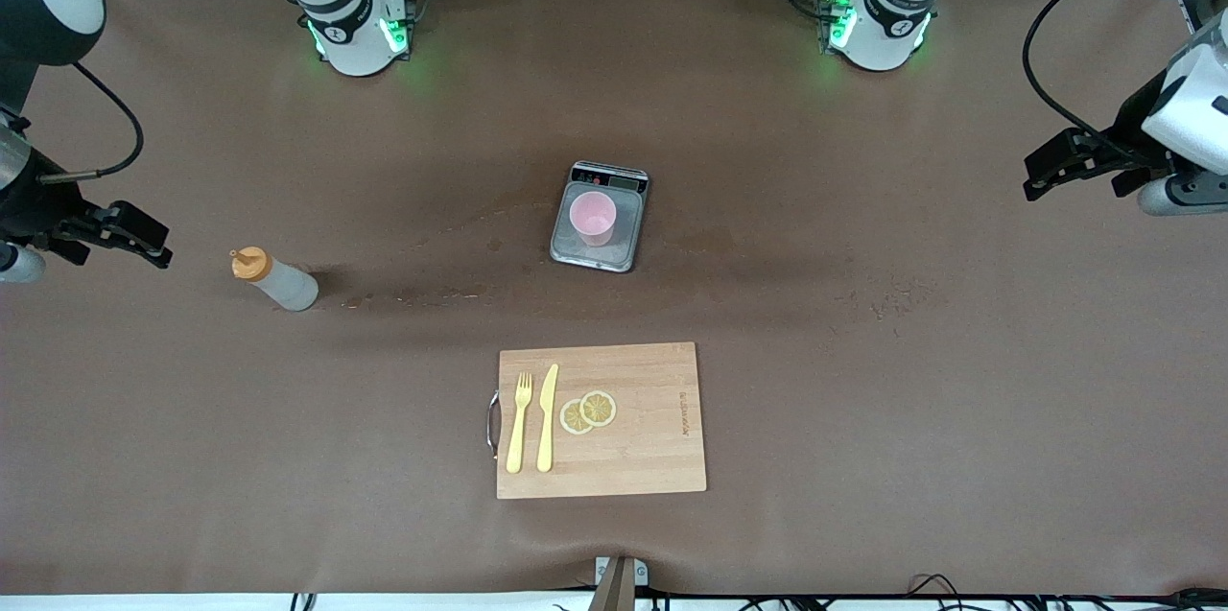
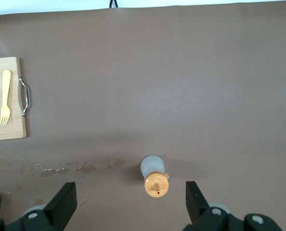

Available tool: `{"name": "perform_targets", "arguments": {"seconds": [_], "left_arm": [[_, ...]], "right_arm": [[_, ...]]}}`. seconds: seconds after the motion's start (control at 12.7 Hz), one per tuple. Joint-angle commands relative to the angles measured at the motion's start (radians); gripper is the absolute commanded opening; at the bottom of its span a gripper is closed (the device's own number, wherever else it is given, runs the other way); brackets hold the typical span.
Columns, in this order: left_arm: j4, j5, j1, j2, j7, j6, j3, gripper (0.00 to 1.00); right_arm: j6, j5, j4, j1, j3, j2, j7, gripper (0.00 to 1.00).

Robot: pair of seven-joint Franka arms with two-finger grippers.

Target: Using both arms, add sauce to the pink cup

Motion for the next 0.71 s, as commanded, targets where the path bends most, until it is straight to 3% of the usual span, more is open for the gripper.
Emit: {"name": "perform_targets", "arguments": {"seconds": [0.0, 0.63], "left_arm": [[0.014, -0.018, 0.002, -0.005, 0.011, -0.020, 0.001, 1.00], [0.039, -0.018, 0.001, 0.001, 0.011, -0.023, 0.000, 1.00]], "right_arm": [[0.049, -0.006, -0.114, -0.001, 0.002, -0.084, -0.013, 1.00], [0.040, -0.013, -0.030, -0.004, -0.001, -0.060, -0.038, 1.00]]}}
